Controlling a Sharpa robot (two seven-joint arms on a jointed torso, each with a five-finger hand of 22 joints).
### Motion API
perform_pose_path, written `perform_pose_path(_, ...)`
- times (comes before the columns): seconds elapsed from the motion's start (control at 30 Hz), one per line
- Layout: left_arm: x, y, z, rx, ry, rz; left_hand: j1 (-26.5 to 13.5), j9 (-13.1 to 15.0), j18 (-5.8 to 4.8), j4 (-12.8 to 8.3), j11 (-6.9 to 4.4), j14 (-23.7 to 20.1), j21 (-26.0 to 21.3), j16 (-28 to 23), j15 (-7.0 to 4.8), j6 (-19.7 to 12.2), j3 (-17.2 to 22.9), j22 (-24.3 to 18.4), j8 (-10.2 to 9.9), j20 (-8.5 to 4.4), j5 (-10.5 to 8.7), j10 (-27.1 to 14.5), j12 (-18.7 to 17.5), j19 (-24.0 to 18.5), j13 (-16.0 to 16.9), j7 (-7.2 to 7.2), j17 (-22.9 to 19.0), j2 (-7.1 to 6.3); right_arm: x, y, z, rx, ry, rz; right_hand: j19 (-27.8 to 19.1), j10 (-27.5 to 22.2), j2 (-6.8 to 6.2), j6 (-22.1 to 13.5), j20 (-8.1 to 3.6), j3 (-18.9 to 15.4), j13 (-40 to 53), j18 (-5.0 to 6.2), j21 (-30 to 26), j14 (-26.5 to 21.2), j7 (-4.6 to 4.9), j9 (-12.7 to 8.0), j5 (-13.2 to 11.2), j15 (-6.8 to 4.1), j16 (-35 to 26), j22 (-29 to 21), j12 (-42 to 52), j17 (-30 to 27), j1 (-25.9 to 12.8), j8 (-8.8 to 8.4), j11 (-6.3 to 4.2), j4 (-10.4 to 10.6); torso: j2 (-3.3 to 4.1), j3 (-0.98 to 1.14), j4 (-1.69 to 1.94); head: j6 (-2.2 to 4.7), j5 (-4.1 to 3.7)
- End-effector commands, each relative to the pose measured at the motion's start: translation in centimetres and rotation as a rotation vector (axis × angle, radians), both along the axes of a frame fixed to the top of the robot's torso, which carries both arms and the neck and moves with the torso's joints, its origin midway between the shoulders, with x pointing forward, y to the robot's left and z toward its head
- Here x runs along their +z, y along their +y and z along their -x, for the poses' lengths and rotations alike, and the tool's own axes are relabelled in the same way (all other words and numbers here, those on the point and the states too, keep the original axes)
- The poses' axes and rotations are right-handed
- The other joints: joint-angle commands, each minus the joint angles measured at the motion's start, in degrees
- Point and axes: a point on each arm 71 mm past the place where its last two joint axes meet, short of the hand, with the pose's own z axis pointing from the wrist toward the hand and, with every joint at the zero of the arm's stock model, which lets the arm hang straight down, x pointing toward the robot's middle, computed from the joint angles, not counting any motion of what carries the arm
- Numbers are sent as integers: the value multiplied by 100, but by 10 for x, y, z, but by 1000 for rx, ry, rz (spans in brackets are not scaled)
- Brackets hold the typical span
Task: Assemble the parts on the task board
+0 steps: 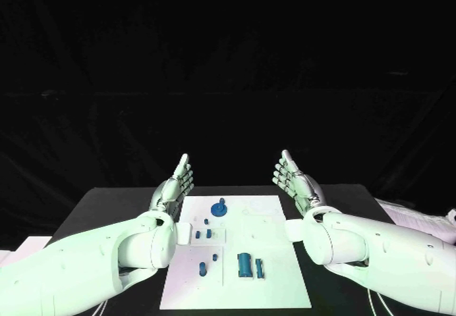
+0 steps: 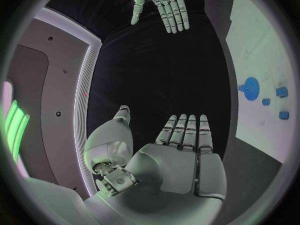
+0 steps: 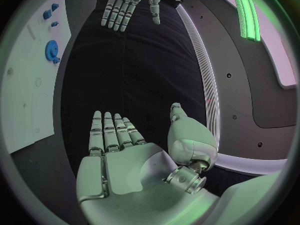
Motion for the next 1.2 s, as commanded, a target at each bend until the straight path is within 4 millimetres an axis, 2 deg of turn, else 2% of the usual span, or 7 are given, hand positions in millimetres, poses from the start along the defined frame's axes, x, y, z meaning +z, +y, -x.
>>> perform_pose_path(0.03, 6, 2, 1, 54, -76, -51, -755, -8, -215, -1, -26, -542, -35, -65, -13, -539, -154, -249, -39, -159, -40, -580, -33, -480, -8, -10, -64, 2, 2, -4, 0, -65, -26, -1, -556, -605, 0, -513, -58, -47, -9, -207, -462, -644, -71, -15, -78, -1, -38, -193, -35, -75, -771, -41, -17, -7, -3, 1, 1, 0, 0)
perform_pose_path(0.27, 6, 2, 1, 54, -76, -51, -1142, -8, -215, -1, -26, -819, -35, -65, -13, -817, -154, -763, -39, -159, -40, -878, -33, -725, -8, -10, -64, 2, 2, -4, 0, -65, -26, -1, -852, -922, 0, -785, -58, -47, -9, -207, -462, -985, -71, -15, -78, -1, -38, -606, -35, -75, -1179, -41, -17, -7, -3, 1, 1, 0, 0)
perform_pose_path(0.77, 6, 2, 1, 54, -76, -51, -1656, -8, -215, -1, -26, -1183, -35, -65, -13, -1178, -154, -763, -39, -159, -40, -1276, -33, -1048, -8, -10, -64, 2, 2, -4, 0, -65, -26, -1, -1236, -1345, 0, -1130, -58, -47, -9, -207, -462, -1444, -71, -15, -78, -1, -38, -606, -35, -75, -1724, -41, -17, -7, -3, 1, 1, 0, 0)
perform_pose_path(0.8, 6, 2, 1, 54, -76, -51, -1744, -8, -215, -1, -26, -1249, -35, -65, -13, -1649, -154, -763, -39, -159, -40, -1343, -33, -1462, -8, -10, -64, 2, 2, -4, 0, -65, -26, -1, -1255, -1365, 0, -1158, -58, -47, -9, -207, -462, -1459, -71, -15, -78, -1, -38, -606, -35, -75, -1740, -41, -17, -7, -3, 1, 1, 0, 0)
perform_pose_path(0.83, 6, 2, 1, 54, -76, -51, -1844, -8, -215, -1, -26, -1654, -35, -65, -13, -1649, -154, -763, -39, -159, -40, -1770, -33, -1462, -8, -10, -64, 2, 2, -4, 0, -65, -26, -1, -1737, -1452, 0, -1600, -58, -47, -9, -207, -462, -1554, -71, -15, -78, -1, -38, -606, -35, -75, -1855, -41, -17, -7, -3, 1, 1, 0, 0)
perform_pose_path(0.9, 6, 2, 1, 54, -76, -51, -2309, -8, -215, -1, -26, -1654, -35, -65, -13, -1649, -154, -763, -39, -159, -40, -1770, -33, -1462, -8, -10, -64, 2, 2, -4, 0, -65, -26, -1, -1737, -1884, 0, -1600, -58, -47, -9, -207, -462, -2007, -71, -15, -78, -1, -38, -606, -35, -75, -2413, -41, -17, -7, -3, 1, 1, 0, 0)
perform_pose_path(1.2, 6, 2, 1, 54, -76, -51, -2309, -8, -215, -1, -26, -1654, -35, -65, -13, -1649, -154, -763, -39, -159, -40, -1770, -33, -1462, -8, -10, -64, 2, 2, -4, 0, -65, -26, -1, -1737, -1884, 0, -1600, -58, -47, -9, -207, -462, -2007, -71, -15, -78, -1, -38, -606, -35, -75, -2413, -41, -17, -7, -3, 1, 1, 0, 0)
